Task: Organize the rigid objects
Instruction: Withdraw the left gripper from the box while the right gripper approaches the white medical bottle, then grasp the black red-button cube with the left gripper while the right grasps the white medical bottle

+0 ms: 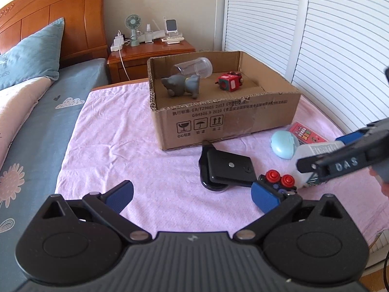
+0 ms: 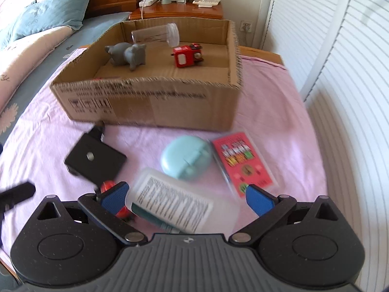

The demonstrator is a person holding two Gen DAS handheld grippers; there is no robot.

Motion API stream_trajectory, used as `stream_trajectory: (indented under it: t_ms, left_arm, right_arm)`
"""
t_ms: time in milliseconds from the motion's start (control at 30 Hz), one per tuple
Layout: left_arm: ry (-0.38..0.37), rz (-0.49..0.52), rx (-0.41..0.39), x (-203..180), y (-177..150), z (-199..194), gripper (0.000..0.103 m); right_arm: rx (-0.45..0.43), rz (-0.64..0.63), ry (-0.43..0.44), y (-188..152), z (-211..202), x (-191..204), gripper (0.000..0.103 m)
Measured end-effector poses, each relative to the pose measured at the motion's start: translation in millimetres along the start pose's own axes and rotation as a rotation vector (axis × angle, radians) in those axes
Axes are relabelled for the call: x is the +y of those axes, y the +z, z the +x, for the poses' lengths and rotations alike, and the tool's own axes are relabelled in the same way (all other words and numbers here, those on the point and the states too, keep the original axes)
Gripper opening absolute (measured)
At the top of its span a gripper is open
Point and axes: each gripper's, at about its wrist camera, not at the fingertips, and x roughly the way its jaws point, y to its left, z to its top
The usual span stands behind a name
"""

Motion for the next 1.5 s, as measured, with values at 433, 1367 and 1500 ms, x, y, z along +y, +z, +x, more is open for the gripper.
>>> stream_trajectory:
  t_ms: [433,1367,1500]
  left_arm:
    - [-0.065,0.069,0.023,-26.1,-2.2,10.5,0.102]
    - [-0.250,0.254,0.039,-82.0,-21.2,54.6,0.050]
    - [-0.262,0.251,0.044,-76.9,-22.3,53.0,0.050]
  right_arm:
    - [-0.064,0.023,-0.010,-67.6,1.1,-36.0,0.103]
    - [-0.170,-0.051,0.042,-91.4,-0.4,-44.1,0.103]
    - [-0.176,-0.052,0.042,-92.6,-0.5,-44.1,0.103]
